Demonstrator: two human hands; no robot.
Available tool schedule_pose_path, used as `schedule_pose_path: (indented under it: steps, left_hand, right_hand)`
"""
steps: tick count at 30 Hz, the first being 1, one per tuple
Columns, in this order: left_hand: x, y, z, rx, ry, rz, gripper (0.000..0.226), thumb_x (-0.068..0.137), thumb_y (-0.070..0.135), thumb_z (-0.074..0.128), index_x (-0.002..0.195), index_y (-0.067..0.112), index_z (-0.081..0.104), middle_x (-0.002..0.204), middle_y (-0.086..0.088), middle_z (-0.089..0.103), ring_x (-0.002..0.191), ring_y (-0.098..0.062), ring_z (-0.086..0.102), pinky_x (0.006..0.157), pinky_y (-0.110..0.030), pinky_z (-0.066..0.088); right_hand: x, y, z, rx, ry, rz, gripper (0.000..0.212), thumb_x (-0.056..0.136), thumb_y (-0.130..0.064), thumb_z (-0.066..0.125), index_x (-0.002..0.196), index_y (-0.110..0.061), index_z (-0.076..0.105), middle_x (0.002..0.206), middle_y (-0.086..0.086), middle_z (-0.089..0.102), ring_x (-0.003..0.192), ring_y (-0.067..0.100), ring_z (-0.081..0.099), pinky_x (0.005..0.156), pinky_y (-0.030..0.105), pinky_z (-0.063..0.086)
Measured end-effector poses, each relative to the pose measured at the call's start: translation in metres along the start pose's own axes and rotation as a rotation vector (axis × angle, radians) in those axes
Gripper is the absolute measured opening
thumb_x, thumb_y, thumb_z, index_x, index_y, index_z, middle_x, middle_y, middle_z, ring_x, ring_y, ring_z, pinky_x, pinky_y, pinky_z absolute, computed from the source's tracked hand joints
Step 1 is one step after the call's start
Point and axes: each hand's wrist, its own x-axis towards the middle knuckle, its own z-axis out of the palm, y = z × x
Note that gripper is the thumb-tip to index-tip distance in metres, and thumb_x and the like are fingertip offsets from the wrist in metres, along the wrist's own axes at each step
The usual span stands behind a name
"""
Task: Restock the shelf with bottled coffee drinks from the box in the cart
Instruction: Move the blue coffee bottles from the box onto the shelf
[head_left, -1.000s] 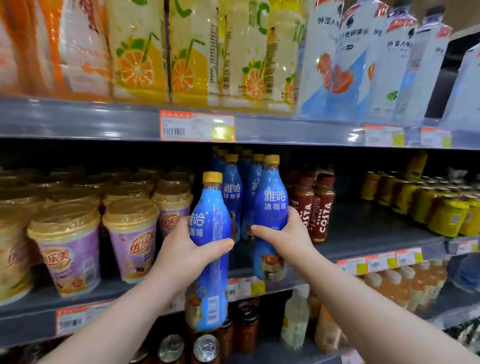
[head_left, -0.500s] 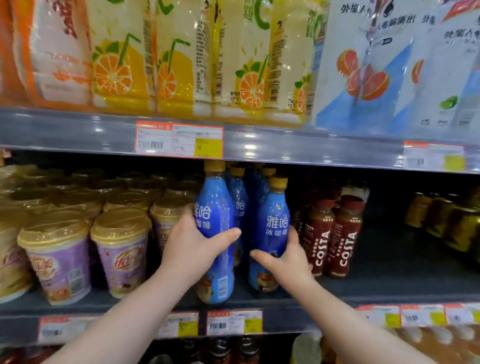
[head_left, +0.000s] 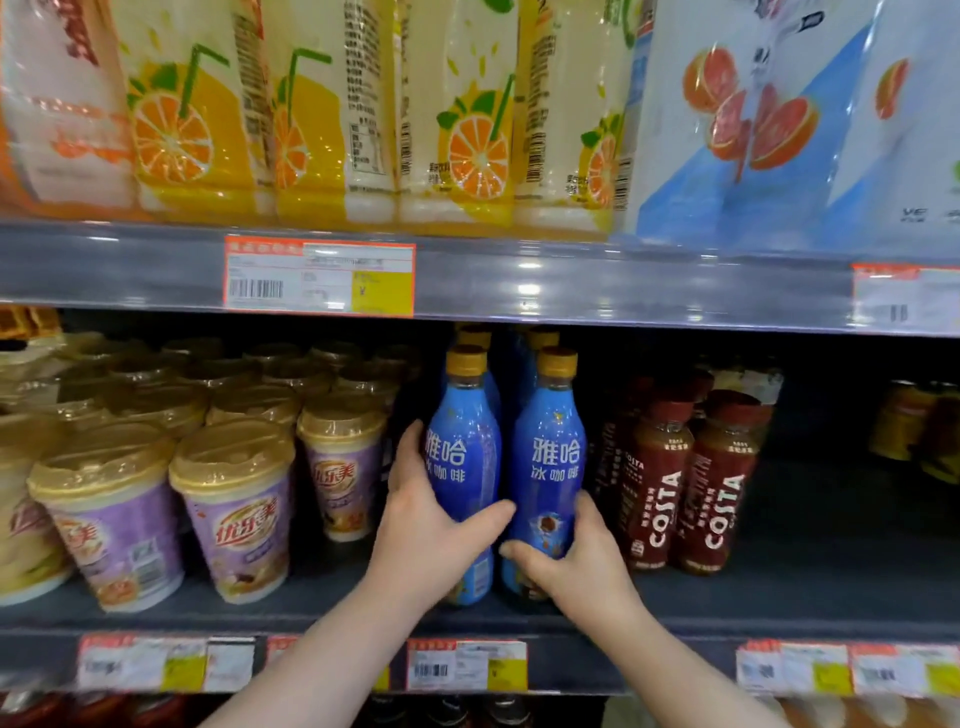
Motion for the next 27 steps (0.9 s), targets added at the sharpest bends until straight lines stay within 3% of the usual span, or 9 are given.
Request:
schedule_pose_path:
  steps: [2,5,7,11,14,16,21,24,27]
  left_hand:
    - [-0.006,-0.013,-0.001,0.005,-0.098,-0.005,0.088,0.048,0.043,0.070,0.125,0.050,0.027,0.125,0.009,0.053,0.116,-0.010,0.054,0.094,-0.023,0.043]
    - [-0.009,-0.029,-0.001,0.085,-0.152,-0.010,0.067,0.059,0.030,0.078,0.110,0.045,0.037,0.117,0.008,0.057,0.110,-0.012,0.057,0.087,-0.023,0.043]
    - [-0.006,-0.033,0.002,0.128,-0.118,-0.003,0.067,0.062,0.028,0.083,0.116,0.033,0.043,0.117,0.005,0.058,0.109,-0.015,0.057,0.090,-0.030,0.045]
    - [-0.008,-0.032,0.010,0.137,-0.063,0.003,0.069,0.063,0.028,0.084,0.119,0.021,0.045,0.111,0.006,0.051,0.105,-0.012,0.052,0.084,-0.025,0.040]
    - [-0.009,-0.033,0.012,0.149,-0.024,0.024,0.071,0.063,0.027,0.084,0.122,0.016,0.045,0.111,0.005,0.043,0.105,-0.009,0.045,0.086,-0.023,0.035]
    - [-0.008,-0.031,0.012,0.127,-0.051,-0.005,0.070,0.065,0.026,0.083,0.122,0.018,0.043,0.111,0.006,0.046,0.102,-0.009,0.047,0.084,-0.023,0.037]
    - [-0.004,-0.031,0.015,0.084,-0.099,-0.038,0.068,0.069,0.024,0.080,0.124,0.017,0.040,0.112,0.003,0.057,0.103,-0.017,0.058,0.082,-0.024,0.042]
    - [0.001,-0.035,0.018,0.084,-0.093,-0.040,0.073,0.069,0.022,0.081,0.128,0.012,0.039,0.117,-0.004,0.059,0.107,-0.021,0.059,0.083,-0.025,0.043]
    - [0.003,-0.038,0.019,0.077,-0.083,-0.036,0.073,0.069,0.021,0.081,0.128,0.010,0.039,0.119,-0.007,0.060,0.107,-0.023,0.059,0.085,-0.027,0.046]
  right_hand:
    - [0.000,0.000,0.000,0.001,0.007,0.002,0.068,0.054,-0.044,0.081,0.110,-0.033,0.044,0.106,-0.002,0.062,0.095,0.012,0.063,0.082,0.037,0.055]
    - [0.001,-0.004,-0.001,0.039,-0.003,0.032,0.073,0.061,-0.032,0.084,0.114,-0.035,0.034,0.104,-0.007,0.062,0.091,0.013,0.065,0.079,0.041,0.057]
    - [0.001,-0.004,-0.001,0.052,-0.005,0.049,0.072,0.062,-0.032,0.084,0.114,-0.034,0.035,0.106,-0.005,0.062,0.091,0.014,0.066,0.079,0.042,0.057]
    - [-0.002,-0.004,-0.002,-0.001,0.044,0.012,0.076,0.048,-0.055,0.073,0.114,-0.035,0.040,0.115,-0.010,0.044,0.107,0.017,0.056,0.083,0.045,0.055]
    - [0.001,-0.003,-0.003,0.026,0.001,0.011,0.069,0.064,-0.035,0.081,0.119,-0.033,0.038,0.114,-0.009,0.051,0.103,0.013,0.059,0.085,0.043,0.055]
    - [0.003,-0.003,-0.004,0.057,-0.061,0.038,0.065,0.074,-0.025,0.078,0.123,-0.030,0.035,0.103,-0.013,0.058,0.092,0.004,0.061,0.082,0.031,0.055]
    - [0.005,-0.002,-0.005,0.079,-0.086,0.046,0.062,0.079,-0.020,0.074,0.122,-0.030,0.032,0.100,-0.017,0.057,0.088,-0.005,0.057,0.072,0.012,0.048]
    - [0.008,-0.002,-0.004,0.106,-0.094,0.060,0.059,0.079,-0.020,0.074,0.120,-0.033,0.033,0.106,-0.010,0.058,0.092,-0.001,0.058,0.077,0.015,0.051]
    - [0.010,-0.001,-0.003,0.103,-0.071,0.062,0.059,0.077,-0.023,0.076,0.122,-0.033,0.039,0.118,-0.001,0.057,0.102,0.011,0.059,0.090,0.033,0.052]
